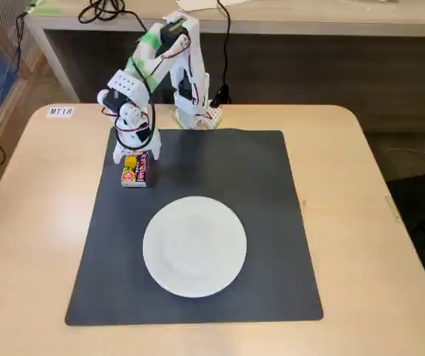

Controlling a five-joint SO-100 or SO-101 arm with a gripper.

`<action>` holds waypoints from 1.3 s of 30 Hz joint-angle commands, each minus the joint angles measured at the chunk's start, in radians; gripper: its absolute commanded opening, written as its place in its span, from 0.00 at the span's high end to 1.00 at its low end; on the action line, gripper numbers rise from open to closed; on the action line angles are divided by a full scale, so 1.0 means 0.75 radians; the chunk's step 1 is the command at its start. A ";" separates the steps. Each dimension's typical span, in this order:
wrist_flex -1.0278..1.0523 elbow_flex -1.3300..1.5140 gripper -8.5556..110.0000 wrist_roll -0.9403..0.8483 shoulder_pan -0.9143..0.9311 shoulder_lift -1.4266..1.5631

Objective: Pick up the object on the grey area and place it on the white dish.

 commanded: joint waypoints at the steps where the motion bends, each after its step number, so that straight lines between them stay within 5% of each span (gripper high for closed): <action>1: -0.006 -0.084 0.59 0.014 -0.012 -0.016; 22: -0.090 -0.141 0.75 0.100 0.035 -0.155; 39: 0.184 -0.520 0.77 0.268 -0.170 -0.045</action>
